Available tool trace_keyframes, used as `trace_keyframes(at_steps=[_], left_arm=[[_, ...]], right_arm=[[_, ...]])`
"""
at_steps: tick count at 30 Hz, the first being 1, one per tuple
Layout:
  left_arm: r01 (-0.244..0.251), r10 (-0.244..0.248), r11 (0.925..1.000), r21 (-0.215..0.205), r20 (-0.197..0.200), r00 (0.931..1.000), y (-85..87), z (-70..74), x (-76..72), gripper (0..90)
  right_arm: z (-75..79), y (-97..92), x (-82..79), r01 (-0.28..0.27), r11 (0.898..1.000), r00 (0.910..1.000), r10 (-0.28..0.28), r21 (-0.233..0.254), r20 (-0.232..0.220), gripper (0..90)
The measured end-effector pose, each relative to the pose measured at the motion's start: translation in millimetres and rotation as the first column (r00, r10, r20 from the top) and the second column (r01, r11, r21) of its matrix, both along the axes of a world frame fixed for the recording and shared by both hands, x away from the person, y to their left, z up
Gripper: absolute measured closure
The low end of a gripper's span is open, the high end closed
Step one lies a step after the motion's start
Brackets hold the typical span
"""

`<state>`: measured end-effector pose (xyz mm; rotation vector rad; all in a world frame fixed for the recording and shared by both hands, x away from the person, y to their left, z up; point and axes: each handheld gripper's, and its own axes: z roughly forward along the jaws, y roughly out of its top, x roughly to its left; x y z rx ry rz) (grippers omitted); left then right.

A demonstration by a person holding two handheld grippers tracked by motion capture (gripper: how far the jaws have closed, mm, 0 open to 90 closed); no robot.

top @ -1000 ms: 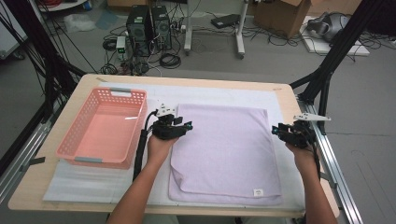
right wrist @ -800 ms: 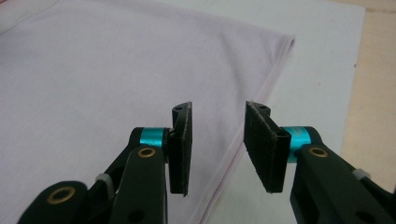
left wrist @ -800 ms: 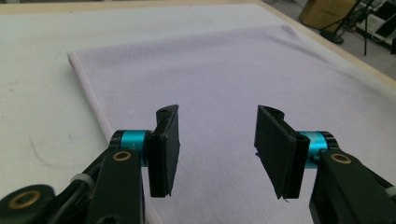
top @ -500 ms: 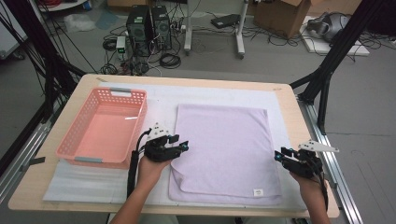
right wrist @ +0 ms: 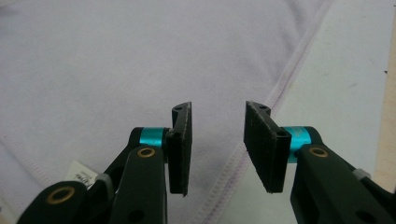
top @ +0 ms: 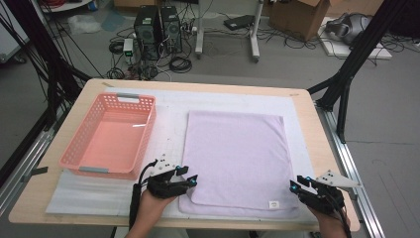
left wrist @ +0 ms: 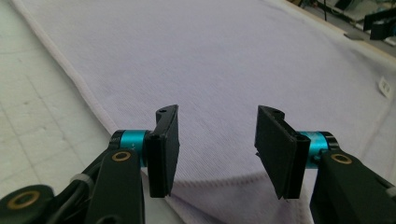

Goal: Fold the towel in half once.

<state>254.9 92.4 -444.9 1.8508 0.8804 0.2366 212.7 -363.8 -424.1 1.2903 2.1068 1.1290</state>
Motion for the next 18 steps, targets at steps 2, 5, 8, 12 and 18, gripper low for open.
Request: trace_keyframes(at_steps=[2, 5, 8, 12, 18], left_arm=[[0.004, -0.003, 0.9995, 0.031, -0.011, 0.9999, -0.5, -1.4, -3.8, 50.9], [-0.011, 0.013, 0.9971, 0.076, -0.017, 0.9998, 4.0, -4.2, -10.6, 52.3], [-0.039, 0.041, 0.995, 0.092, -0.019, 0.999, 12.1, -5.7, -18.7, 52.8], [-0.069, 0.071, 0.9955, 0.064, -0.019, 0.9973, 24.3, -4.0, -28.8, 51.8], [-0.064, 0.064, 0.998, 0.006, -0.007, 0.9979, 29.9, -4.3, -37.2, 49.2]], right_arm=[[-1.9, 0.5, -4.3, -0.002, 1.0, 1.0, 0.002, 0.012, 0.001, 61.9], [-3.4, 1.0, -9.5, -0.007, 1.0, 1.0, 0.007, -0.007, 0.006, 61.6], [-4.0, -0.1, -14.7, -0.003, 1.0, 1.0, 0.003, -0.013, 0.006, 61.5], [-3.6, -2.5, -21.7, 0.009, 1.0, 0.9999, -0.009, -0.022, 0.012, 61.3], [-5.0, -4.8, -32.0, 0.024, 0.999, 0.9996, -0.024, -0.049, 0.012, 63.3]])
